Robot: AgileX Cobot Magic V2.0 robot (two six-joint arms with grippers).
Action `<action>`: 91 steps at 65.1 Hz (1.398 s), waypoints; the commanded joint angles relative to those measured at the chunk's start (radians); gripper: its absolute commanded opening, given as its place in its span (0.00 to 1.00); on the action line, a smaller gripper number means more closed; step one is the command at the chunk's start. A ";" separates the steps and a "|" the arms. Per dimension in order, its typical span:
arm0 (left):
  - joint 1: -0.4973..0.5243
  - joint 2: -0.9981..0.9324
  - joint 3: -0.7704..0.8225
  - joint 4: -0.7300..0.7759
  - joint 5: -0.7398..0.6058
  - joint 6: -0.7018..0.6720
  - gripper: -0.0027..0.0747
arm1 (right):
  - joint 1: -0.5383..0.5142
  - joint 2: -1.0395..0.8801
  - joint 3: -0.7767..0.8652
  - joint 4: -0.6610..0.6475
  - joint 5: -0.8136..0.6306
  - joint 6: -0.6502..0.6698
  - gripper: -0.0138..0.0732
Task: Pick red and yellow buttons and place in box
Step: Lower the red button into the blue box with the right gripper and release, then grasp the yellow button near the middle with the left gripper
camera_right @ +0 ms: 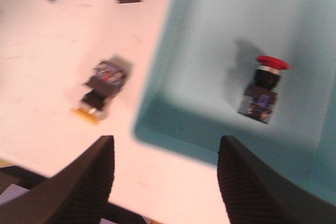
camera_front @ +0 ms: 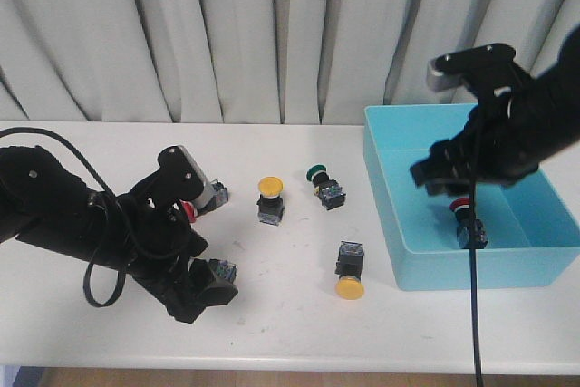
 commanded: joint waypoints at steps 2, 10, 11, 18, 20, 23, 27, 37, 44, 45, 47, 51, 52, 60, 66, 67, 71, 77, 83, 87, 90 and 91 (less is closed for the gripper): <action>-0.001 -0.037 -0.030 -0.034 -0.036 -0.007 0.78 | 0.077 -0.148 0.111 -0.003 -0.117 -0.009 0.63; -0.004 -0.037 -0.030 -0.037 -0.068 -0.008 0.78 | 0.147 -0.234 0.221 -0.003 -0.147 -0.012 0.63; -0.004 -0.037 -0.030 -0.039 -0.075 -0.009 0.78 | 0.153 -0.242 0.231 -0.003 -0.149 -0.012 0.63; -0.061 0.000 -0.059 -0.003 -0.366 -0.083 0.75 | 0.175 -0.293 0.298 0.011 -0.172 -0.012 0.63; -0.075 0.005 -0.072 0.009 -0.382 -0.107 0.75 | 0.175 -0.293 0.298 0.013 -0.177 -0.012 0.63; -0.087 0.020 -0.094 0.023 -0.406 -0.135 0.74 | 0.175 -0.293 0.298 0.014 -0.185 -0.012 0.63; -0.100 0.048 -0.130 0.048 -0.414 -0.180 0.74 | 0.175 -0.293 0.298 0.017 -0.196 -0.012 0.63; -0.105 0.159 -0.252 0.190 -0.401 -0.391 0.74 | 0.175 -0.293 0.298 0.017 -0.205 -0.012 0.63; -0.106 0.249 -0.368 0.344 -0.348 -0.559 0.74 | 0.175 -0.293 0.298 0.017 -0.206 -0.012 0.63; -0.107 0.262 -0.385 0.375 -0.338 -0.577 0.74 | 0.175 -0.293 0.298 0.017 -0.208 -0.011 0.63; -0.109 0.287 -0.419 0.418 -0.318 -0.614 0.74 | 0.175 -0.293 0.298 0.017 -0.210 -0.011 0.63; -0.109 0.337 -0.486 0.497 -0.275 -0.696 0.74 | 0.175 -0.293 0.298 0.017 -0.216 -0.011 0.63; -0.109 0.350 -0.503 0.515 -0.264 -0.718 0.74 | 0.175 -0.293 0.298 0.017 -0.220 -0.011 0.63; -0.109 0.444 -0.642 0.636 -0.167 -0.876 0.74 | 0.175 -0.293 0.298 0.017 -0.233 -0.011 0.63; -0.109 0.515 -0.729 0.674 -0.123 -0.932 0.74 | 0.175 -0.293 0.298 0.017 -0.236 -0.011 0.63; -0.109 0.526 -0.749 0.674 -0.116 -0.935 0.74 | 0.175 -0.293 0.298 0.017 -0.236 -0.011 0.63; -0.109 0.562 -0.790 0.673 -0.107 -0.941 0.74 | 0.175 -0.293 0.298 0.017 -0.236 -0.011 0.63; -0.113 0.607 -0.853 0.671 -0.094 -0.949 0.74 | 0.175 -0.293 0.298 0.017 -0.236 -0.011 0.63; -0.122 0.642 -0.892 0.664 -0.086 -0.952 0.74 | 0.175 -0.293 0.298 0.017 -0.237 -0.011 0.63; -0.127 0.660 -0.910 0.664 -0.085 -0.952 0.74 | 0.175 -0.293 0.298 0.017 -0.237 -0.011 0.63; -0.130 0.673 -0.921 0.664 -0.087 -0.952 0.73 | 0.175 -0.293 0.298 0.017 -0.237 -0.011 0.63; -0.131 0.674 -0.922 0.664 -0.090 -0.952 0.73 | 0.175 -0.293 0.298 0.017 -0.237 -0.011 0.63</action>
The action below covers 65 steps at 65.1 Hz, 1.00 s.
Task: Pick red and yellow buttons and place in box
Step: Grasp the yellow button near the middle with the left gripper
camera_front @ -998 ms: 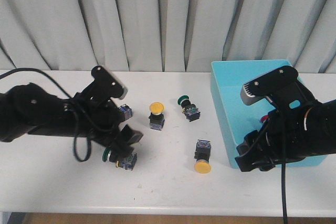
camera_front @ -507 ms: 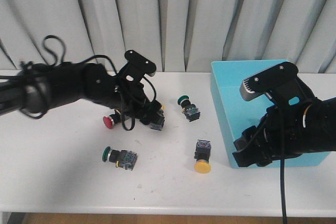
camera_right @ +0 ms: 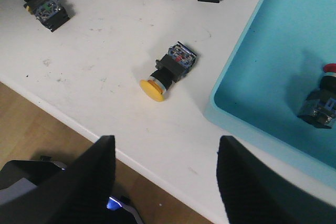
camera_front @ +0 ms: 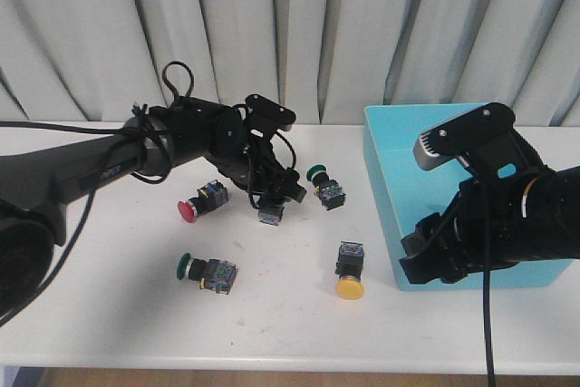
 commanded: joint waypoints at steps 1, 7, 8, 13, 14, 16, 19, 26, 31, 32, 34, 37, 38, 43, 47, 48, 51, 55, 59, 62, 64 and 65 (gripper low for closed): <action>-0.011 -0.040 -0.050 -0.010 -0.039 -0.012 0.73 | 0.001 -0.024 -0.024 0.000 -0.052 -0.008 0.63; -0.012 -0.024 -0.053 -0.009 -0.059 -0.029 0.72 | 0.001 -0.024 -0.024 0.000 -0.052 -0.008 0.63; -0.012 -0.019 -0.053 -0.009 -0.060 -0.036 0.71 | 0.001 -0.024 -0.024 0.000 -0.052 -0.008 0.63; -0.012 -0.012 -0.053 0.001 -0.064 -0.060 0.69 | 0.001 -0.024 -0.024 0.000 -0.052 -0.008 0.63; -0.012 -0.012 -0.053 0.002 -0.062 -0.062 0.68 | 0.001 -0.024 -0.024 0.000 -0.052 -0.008 0.63; -0.012 -0.009 -0.053 0.008 -0.061 -0.065 0.66 | 0.001 -0.024 -0.024 0.000 -0.052 -0.008 0.63; -0.012 -0.009 -0.053 0.010 -0.060 -0.065 0.62 | 0.001 -0.024 -0.024 0.000 -0.052 -0.007 0.63; -0.012 -0.009 -0.053 0.015 -0.056 -0.065 0.52 | 0.001 -0.024 -0.024 0.000 -0.052 -0.005 0.63; -0.012 -0.009 -0.053 0.017 -0.047 -0.064 0.43 | 0.001 -0.024 -0.024 0.000 -0.052 -0.005 0.63; -0.012 -0.009 -0.053 0.017 -0.047 -0.064 0.43 | 0.001 -0.024 -0.024 0.000 -0.052 -0.005 0.63; -0.012 -0.009 -0.053 0.017 -0.042 -0.063 0.39 | 0.001 -0.024 -0.024 0.000 -0.052 -0.005 0.63; -0.012 -0.009 -0.053 0.017 -0.037 -0.063 0.35 | 0.001 -0.024 -0.024 0.000 -0.052 -0.005 0.63; -0.012 -0.010 -0.053 0.017 -0.036 -0.063 0.35 | 0.001 -0.024 -0.024 0.000 -0.052 -0.005 0.63; -0.012 -0.014 -0.053 0.017 -0.021 -0.063 0.31 | 0.001 -0.024 -0.024 0.000 -0.052 -0.005 0.63; -0.012 -0.024 -0.053 0.017 -0.001 -0.063 0.29 | 0.001 -0.024 -0.024 0.000 -0.052 -0.005 0.63; -0.012 -0.026 -0.053 0.017 0.004 -0.063 0.29 | 0.001 -0.024 -0.024 0.000 -0.052 -0.005 0.63; -0.012 -0.043 -0.053 0.017 0.018 -0.063 0.29 | 0.001 -0.024 -0.024 -0.001 -0.052 -0.005 0.63; -0.012 -0.068 -0.053 0.017 0.042 -0.063 0.29 | 0.001 -0.024 -0.024 -0.004 -0.052 -0.005 0.63; -0.012 -0.100 -0.053 0.017 0.066 -0.063 0.29 | 0.001 -0.024 -0.024 -0.005 -0.052 -0.005 0.63; -0.011 -0.129 -0.053 0.020 0.084 -0.061 0.29 | 0.001 -0.024 -0.024 -0.005 -0.052 -0.005 0.63; -0.009 -0.150 -0.053 0.022 0.096 -0.059 0.29 | 0.001 -0.024 -0.024 -0.005 -0.051 -0.005 0.63; -0.008 -0.160 -0.053 0.022 0.105 -0.058 0.29 | 0.001 -0.024 -0.024 -0.006 -0.051 -0.005 0.63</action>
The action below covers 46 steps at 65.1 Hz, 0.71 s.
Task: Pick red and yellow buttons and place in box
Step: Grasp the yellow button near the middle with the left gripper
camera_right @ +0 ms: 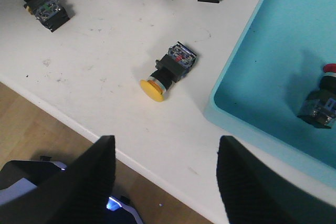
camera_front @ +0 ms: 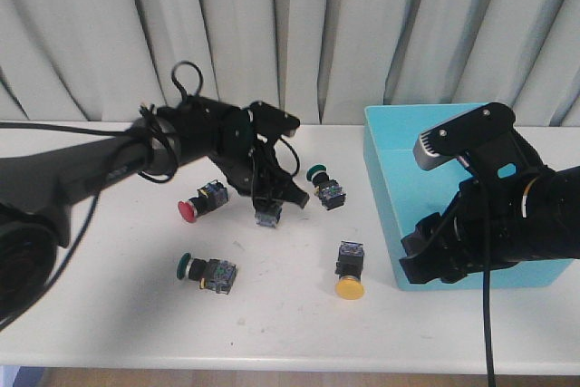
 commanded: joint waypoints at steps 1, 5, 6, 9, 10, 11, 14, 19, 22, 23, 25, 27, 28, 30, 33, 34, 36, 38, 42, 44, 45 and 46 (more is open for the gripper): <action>0.006 -0.158 -0.030 -0.002 0.006 -0.005 0.29 | 0.001 -0.024 -0.024 -0.007 -0.051 -0.005 0.63; 0.013 -0.200 -0.030 0.000 0.037 0.003 0.29 | 0.001 -0.024 -0.024 -0.021 -0.045 -0.005 0.63; 0.017 -0.219 -0.030 0.000 0.047 0.006 0.29 | 0.001 -0.024 -0.024 -0.025 -0.043 -0.005 0.63; 0.029 -0.255 -0.030 -0.001 0.082 0.022 0.29 | 0.001 -0.024 -0.024 -0.032 -0.036 -0.005 0.63; 0.032 -0.261 -0.030 -0.001 0.094 0.026 0.29 | 0.001 -0.024 -0.024 -0.040 -0.035 -0.005 0.63; 0.036 -0.280 -0.030 -0.001 0.106 0.030 0.29 | 0.001 -0.024 -0.024 -0.041 -0.033 -0.005 0.63; 0.051 -0.316 -0.028 -0.001 0.144 0.042 0.29 | 0.001 -0.024 -0.024 -0.051 -0.029 -0.005 0.63; 0.074 -0.381 0.002 -0.002 0.164 0.054 0.29 | 0.001 -0.024 -0.024 -0.063 -0.024 -0.005 0.63; 0.089 -0.424 0.042 -0.002 0.156 0.059 0.29 | 0.001 -0.024 -0.024 -0.068 -0.023 -0.005 0.63; 0.094 -0.439 0.058 -0.002 0.151 0.061 0.29 | 0.001 -0.024 -0.024 -0.068 -0.022 -0.005 0.63; 0.105 -0.471 0.095 -0.005 0.138 0.061 0.29 | 0.001 -0.024 -0.024 -0.069 -0.022 -0.005 0.63; 0.113 -0.502 0.147 -0.010 0.118 0.061 0.29 | 0.001 -0.024 -0.024 -0.070 -0.022 -0.005 0.63; 0.115 -0.517 0.158 -0.010 0.113 0.061 0.29 | 0.001 -0.024 -0.024 -0.071 -0.022 -0.005 0.63; 0.119 -0.549 0.203 -0.010 0.091 0.064 0.29 | 0.001 -0.024 -0.024 -0.073 -0.022 -0.005 0.63; 0.119 -0.604 0.288 -0.013 0.046 0.065 0.29 | 0.001 -0.024 -0.024 -0.076 -0.022 -0.005 0.63; 0.119 -0.619 0.313 -0.015 0.033 0.065 0.29 | 0.001 -0.024 -0.024 -0.076 -0.022 -0.005 0.63; 0.119 -0.642 0.349 -0.023 0.007 0.067 0.29 | 0.001 -0.024 -0.024 -0.076 -0.023 -0.005 0.63; 0.118 -0.675 0.408 -0.042 -0.022 0.072 0.29 | 0.001 -0.024 -0.024 -0.076 -0.023 -0.005 0.63; 0.118 -0.721 0.497 -0.100 -0.074 0.091 0.29 | 0.001 -0.024 -0.024 -0.076 -0.023 -0.005 0.63; 0.118 -0.741 0.548 -0.138 -0.102 0.109 0.29 | 0.001 -0.024 -0.024 -0.076 -0.023 -0.007 0.63; 0.118 -0.753 0.568 -0.170 -0.113 0.118 0.29 | 0.001 -0.024 -0.024 -0.076 -0.022 -0.006 0.63; 0.118 -0.760 0.586 -0.193 -0.124 0.130 0.29 | 0.001 -0.024 -0.024 -0.076 -0.022 -0.008 0.63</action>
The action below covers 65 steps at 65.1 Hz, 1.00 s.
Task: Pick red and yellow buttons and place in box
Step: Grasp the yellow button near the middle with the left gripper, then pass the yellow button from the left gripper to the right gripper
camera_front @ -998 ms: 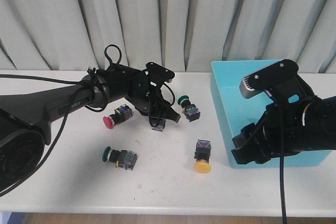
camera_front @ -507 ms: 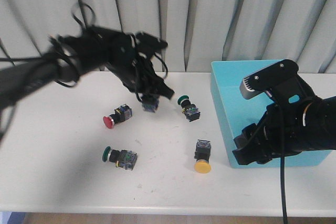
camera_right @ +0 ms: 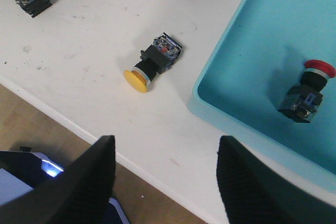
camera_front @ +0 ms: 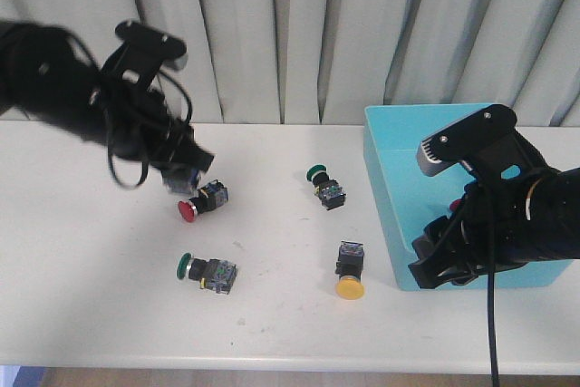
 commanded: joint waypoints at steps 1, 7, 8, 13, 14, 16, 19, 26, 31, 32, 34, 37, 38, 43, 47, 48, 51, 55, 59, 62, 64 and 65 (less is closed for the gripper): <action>-0.004 -0.106 0.110 -0.154 -0.144 0.056 0.29 | 0.001 -0.024 -0.024 -0.010 -0.041 -0.009 0.63; -0.005 -0.122 0.189 -0.338 -0.172 0.166 0.29 | 0.001 -0.021 -0.024 -0.010 -0.041 -0.009 0.63; -0.005 -0.122 0.198 -0.373 -0.172 0.207 0.29 | 0.001 -0.020 -0.024 -0.010 -0.041 -0.009 0.63; -0.007 -0.117 0.229 -0.566 -0.166 0.361 0.29 | 0.001 -0.014 -0.024 -0.008 -0.041 -0.027 0.63; -0.007 -0.113 0.236 -0.628 -0.158 0.396 0.29 | 0.001 -0.011 -0.024 -0.005 -0.039 -0.033 0.63; -0.007 -0.109 0.238 -0.708 -0.143 0.468 0.29 | 0.001 -0.005 -0.024 0.003 -0.037 -0.048 0.63; -0.007 -0.100 0.240 -0.842 -0.107 0.590 0.29 | 0.001 0.006 -0.024 0.021 -0.033 -0.078 0.64; -0.007 -0.084 0.240 -1.096 -0.016 0.808 0.29 | 0.001 0.043 -0.024 0.108 -0.033 -0.197 0.67; -0.007 -0.070 0.240 -1.213 0.036 0.906 0.29 | 0.001 0.069 -0.024 0.209 -0.037 -0.329 0.72; -0.007 -0.067 0.240 -1.227 0.048 0.915 0.29 | 0.001 0.073 -0.024 0.228 -0.038 -0.354 0.72; -0.007 -0.062 0.240 -1.260 0.062 0.926 0.29 | 0.001 0.082 -0.024 0.263 -0.038 -0.406 0.75; -0.007 -0.054 0.240 -1.286 0.076 0.927 0.29 | 0.001 0.094 -0.024 0.327 -0.043 -0.491 0.78; -0.007 -0.050 0.240 -1.291 0.083 0.927 0.29 | 0.001 0.097 -0.024 0.345 -0.043 -0.516 0.78; -0.007 -0.044 0.240 -1.308 0.099 0.927 0.29 | 0.002 0.114 -0.024 0.458 -0.063 -0.672 0.80; -0.007 -0.043 0.240 -1.313 0.111 0.927 0.29 | 0.002 0.125 -0.024 0.540 -0.080 -0.789 0.80; -0.007 -0.043 0.240 -1.315 0.112 0.927 0.29 | 0.002 0.128 -0.024 0.559 -0.083 -0.817 0.80; -0.007 -0.043 0.240 -1.316 0.113 0.927 0.29 | 0.002 0.135 -0.024 0.629 -0.089 -0.912 0.79; -0.007 -0.043 0.240 -1.326 0.113 0.927 0.29 | 0.002 0.142 -0.024 0.724 -0.092 -1.030 0.78; -0.007 -0.043 0.240 -1.334 0.114 0.927 0.29 | 0.002 0.146 -0.024 0.815 -0.108 -1.143 0.78; -0.007 -0.043 0.240 -1.335 0.118 0.927 0.29 | 0.002 0.148 -0.024 0.878 -0.122 -1.217 0.77; -0.007 -0.043 0.240 -1.339 0.124 0.927 0.29 | 0.002 0.149 -0.024 0.902 -0.128 -1.248 0.77; -0.007 -0.043 0.240 -1.338 0.128 0.927 0.29 | 0.002 0.151 -0.024 0.926 -0.132 -1.277 0.76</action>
